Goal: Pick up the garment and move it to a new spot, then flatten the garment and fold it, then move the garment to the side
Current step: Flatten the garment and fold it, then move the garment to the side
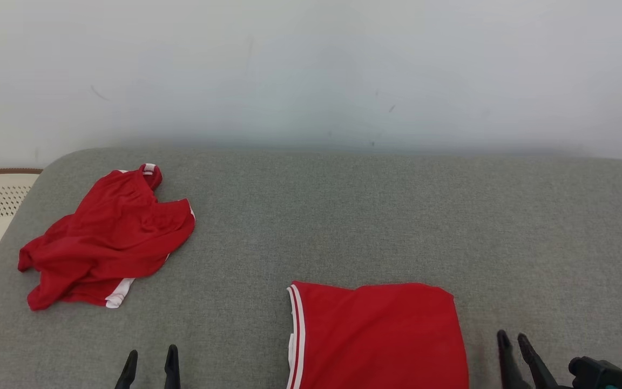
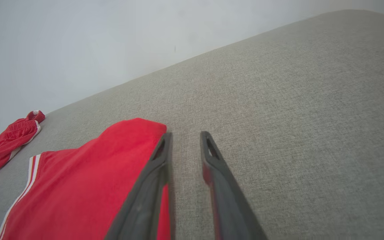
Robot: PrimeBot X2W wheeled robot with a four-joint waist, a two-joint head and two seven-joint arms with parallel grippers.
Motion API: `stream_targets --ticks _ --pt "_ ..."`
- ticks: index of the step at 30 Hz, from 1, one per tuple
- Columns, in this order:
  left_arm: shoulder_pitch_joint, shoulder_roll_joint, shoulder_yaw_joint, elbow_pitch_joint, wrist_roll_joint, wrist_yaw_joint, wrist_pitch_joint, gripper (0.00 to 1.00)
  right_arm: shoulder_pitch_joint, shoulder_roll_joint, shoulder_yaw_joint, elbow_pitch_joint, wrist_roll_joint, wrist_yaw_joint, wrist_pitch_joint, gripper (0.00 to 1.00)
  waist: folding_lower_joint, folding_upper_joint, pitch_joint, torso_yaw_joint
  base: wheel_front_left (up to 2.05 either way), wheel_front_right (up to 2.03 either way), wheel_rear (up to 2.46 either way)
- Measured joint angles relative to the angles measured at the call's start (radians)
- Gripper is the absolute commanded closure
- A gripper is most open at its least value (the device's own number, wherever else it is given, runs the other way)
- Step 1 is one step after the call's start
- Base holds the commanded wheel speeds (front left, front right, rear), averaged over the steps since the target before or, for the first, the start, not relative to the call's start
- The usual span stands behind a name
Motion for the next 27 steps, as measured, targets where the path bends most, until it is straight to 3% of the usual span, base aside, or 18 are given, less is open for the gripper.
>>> stream_targets --ticks 1,11,27 --pt "0.001 -0.001 0.001 0.0 0.0 0.0 0.0 0.0 0.006 0.006 -0.001 -0.009 0.0 0.0 0.01 0.0 0.0 0.0 0.0 0.001 0.0 0.0 0.0" --pt "0.002 -0.004 0.002 0.001 0.001 -0.008 0.0 0.0 -0.026 0.019 0.019 0.0 0.015 0.0 0.111 0.0 0.0 0.0 0.005 0.017 0.0 0.0 0.0" --pt "-0.002 -0.005 0.001 0.012 0.004 -0.017 0.0 0.0 -0.179 0.009 0.135 0.288 0.114 0.0 0.211 0.0 0.0 -0.0001 0.029 0.049 0.0 0.0 0.0"
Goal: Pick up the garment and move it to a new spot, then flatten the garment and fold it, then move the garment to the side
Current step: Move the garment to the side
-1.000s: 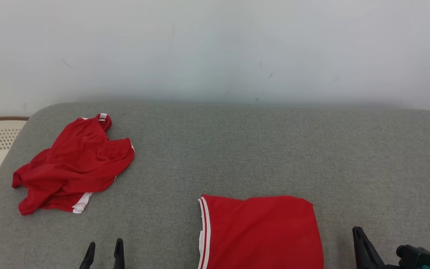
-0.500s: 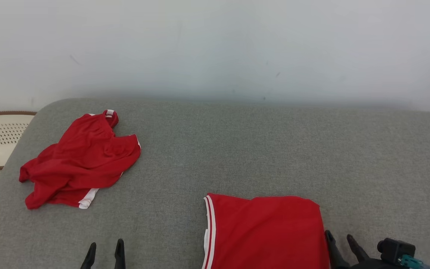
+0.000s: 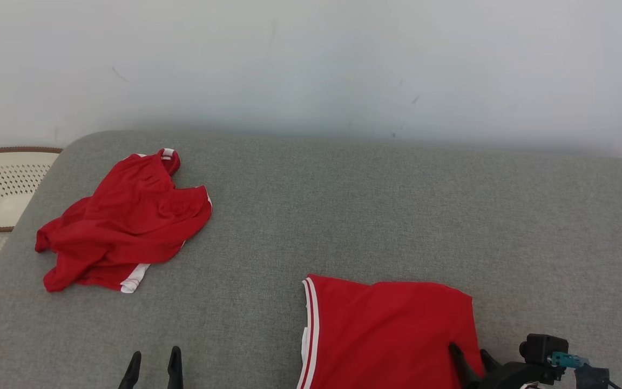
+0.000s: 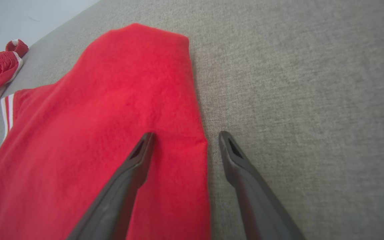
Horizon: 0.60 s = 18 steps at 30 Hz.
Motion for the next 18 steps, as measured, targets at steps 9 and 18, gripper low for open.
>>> stream_targets --ticks 9,18 --pt "-0.003 -0.001 0.004 0.008 -0.003 -0.007 0.0 0.0 -0.044 -0.006 0.111 0.056 0.083 0.0 -0.025 1.0 0.0001 0.0001 0.007 0.0 0.0 0.0 0.0" --pt "-0.011 -0.012 0.006 0.002 -0.007 -0.008 0.0 0.0 -0.214 -0.047 0.165 0.104 0.097 0.0 -0.063 1.0 0.0001 0.0001 0.031 -0.011 0.0 0.0 0.0"
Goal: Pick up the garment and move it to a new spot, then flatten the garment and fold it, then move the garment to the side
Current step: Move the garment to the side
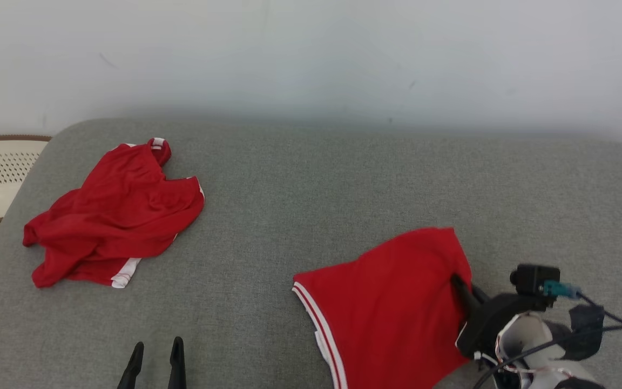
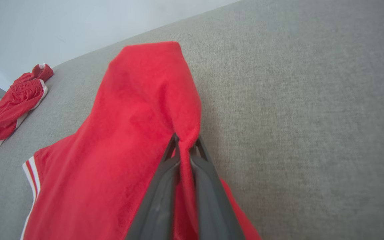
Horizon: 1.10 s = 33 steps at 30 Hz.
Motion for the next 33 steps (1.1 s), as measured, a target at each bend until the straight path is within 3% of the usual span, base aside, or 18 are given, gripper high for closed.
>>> stream_targets --ticks 5,14,29,33 --pt "-0.023 -0.005 -0.002 -0.015 0.002 -0.002 -0.001 0.0 -0.154 -0.047 0.023 0.032 0.0 0.0 0.01 1.0 0.0001 0.0 0.041 -0.005 0.0 0.0 0.0" --pt "-0.118 -0.007 0.033 -0.116 0.032 -0.018 -0.001 0.0 -0.45 -0.191 0.016 0.12 0.027 0.0 0.008 1.0 0.0004 0.0001 0.173 -0.016 0.0 0.0 0.0" --pt "-0.191 -0.008 0.07 -0.291 0.11 -0.037 -0.001 0.0 -0.666 -0.396 0.071 0.239 0.011 0.0 0.009 1.0 0.0003 0.0002 0.364 -0.067 0.0 0.0 0.0" --pt "-0.197 -0.006 0.086 -0.334 0.124 -0.041 -0.001 0.0 -0.711 -0.411 0.099 0.254 -0.003 0.0 0.011 1.0 0.0002 0.0002 0.399 -0.081 0.0 0.0 0.0"
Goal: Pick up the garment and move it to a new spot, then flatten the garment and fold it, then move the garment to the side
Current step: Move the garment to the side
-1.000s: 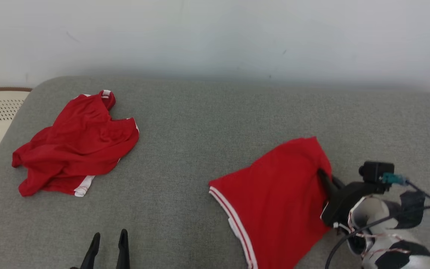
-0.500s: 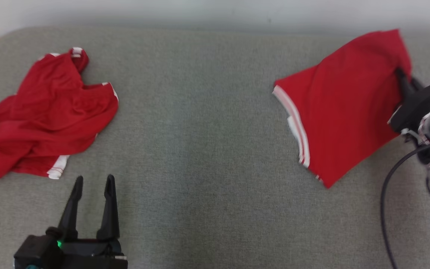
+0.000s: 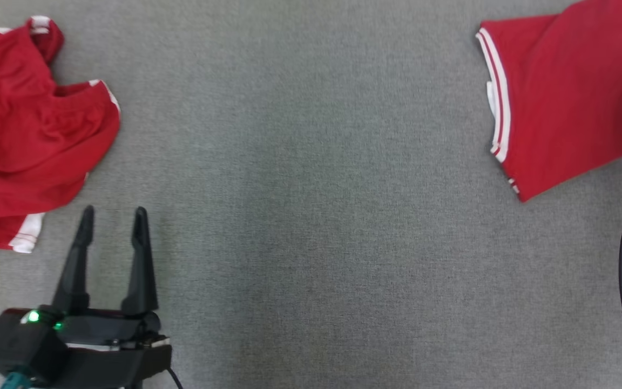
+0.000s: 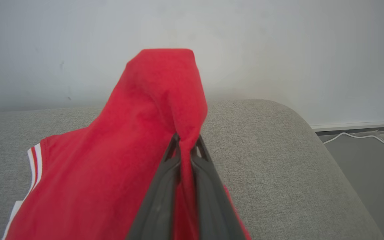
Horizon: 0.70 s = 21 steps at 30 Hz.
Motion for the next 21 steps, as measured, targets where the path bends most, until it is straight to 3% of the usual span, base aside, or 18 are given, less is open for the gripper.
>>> stream_targets --ticks 14,21 --pt "0.022 0.003 0.026 -0.078 0.02 -0.002 0.0 0.0 -0.096 -0.081 0.038 0.087 -0.013 0.0 -0.011 1.0 -0.0001 0.0 0.032 -0.02 0.0 0.0 0.0" --pt "0.027 0.006 0.029 -0.084 0.028 0.0 0.0 0.0 -0.113 -0.073 0.073 0.111 -0.019 0.0 -0.025 1.0 -0.0003 -0.0001 0.031 -0.03 0.0 0.0 0.0"
